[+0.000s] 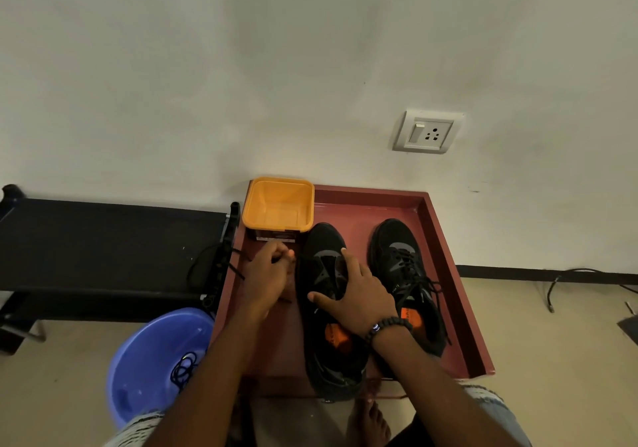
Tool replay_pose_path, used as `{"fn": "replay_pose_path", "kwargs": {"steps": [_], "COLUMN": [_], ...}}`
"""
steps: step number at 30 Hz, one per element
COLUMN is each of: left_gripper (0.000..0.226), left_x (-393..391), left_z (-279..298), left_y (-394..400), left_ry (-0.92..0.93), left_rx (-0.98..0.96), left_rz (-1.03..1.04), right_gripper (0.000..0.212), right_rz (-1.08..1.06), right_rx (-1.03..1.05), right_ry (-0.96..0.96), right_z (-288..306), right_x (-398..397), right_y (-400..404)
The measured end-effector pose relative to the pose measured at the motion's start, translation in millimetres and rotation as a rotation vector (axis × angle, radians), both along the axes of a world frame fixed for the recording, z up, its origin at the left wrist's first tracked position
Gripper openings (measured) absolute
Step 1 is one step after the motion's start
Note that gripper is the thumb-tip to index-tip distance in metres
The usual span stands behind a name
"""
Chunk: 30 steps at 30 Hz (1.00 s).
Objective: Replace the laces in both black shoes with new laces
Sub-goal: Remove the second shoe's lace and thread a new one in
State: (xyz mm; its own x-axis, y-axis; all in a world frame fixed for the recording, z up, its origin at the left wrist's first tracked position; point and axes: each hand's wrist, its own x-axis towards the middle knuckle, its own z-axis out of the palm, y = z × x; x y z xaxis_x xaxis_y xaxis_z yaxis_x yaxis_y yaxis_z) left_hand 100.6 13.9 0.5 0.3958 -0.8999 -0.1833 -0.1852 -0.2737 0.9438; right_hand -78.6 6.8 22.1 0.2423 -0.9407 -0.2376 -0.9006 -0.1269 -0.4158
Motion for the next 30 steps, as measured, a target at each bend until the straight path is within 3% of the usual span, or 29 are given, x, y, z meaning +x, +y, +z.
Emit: {"fn": "replay_pose_path", "kwargs": {"steps": [2, 4, 6, 8, 9, 12, 16, 19, 23, 26, 30], "left_gripper": [0.009, 0.007, 0.009, 0.012, 0.014, 0.015, 0.048, 0.075, 0.078, 0.074, 0.053], "left_x": [-2, -1, 2, 4, 5, 4, -7, -14, -16, -20, -26], "left_z": [7, 13, 18, 19, 18, 11, 8, -1, 1, 7, 10], "left_y": [1, 1, 1, 1, 3, 8, 18, 18, 22, 28, 36], "left_ry": [0.363, 0.608, 0.769, 0.815, 0.729, 0.247, 0.053, -0.192, -0.249, -0.342, -0.407], "left_rx": [0.026, 0.02, -0.01, -0.002, 0.032, 0.118, 0.129, 0.108, 0.099, 0.087, 0.133], "left_rz": [0.035, 0.092, 0.182, 0.253, 0.252, 0.099, -0.253, -0.366, -0.448, -0.418, -0.319], "right_gripper": [0.11, 0.111, 0.106, 0.099, 0.095, 0.083, 0.08, 0.08, 0.06, 0.059, 0.058], "right_rz": [-0.01, -0.001, 0.017, 0.051, 0.07, 0.085, 0.054, 0.055, 0.087, 0.055, 0.003], "right_rx": [0.01, 0.043, 0.101, 0.177, 0.204, 0.214, 0.166, 0.129, 0.078, 0.044, 0.017], "right_ry": [-0.029, -0.077, -0.151, -0.225, -0.256, -0.311, -0.296, -0.235, -0.181, -0.157, -0.151], "right_z": [1, 3, 6, 9, 9, 9, 10, 9, 12, 9, 3], "right_x": [-1, -3, -8, -15, -18, -21, -14, -9, -4, -3, -4], "right_y": [1, 2, 3, 5, 6, 9, 16, 17, 21, 24, 26]}}
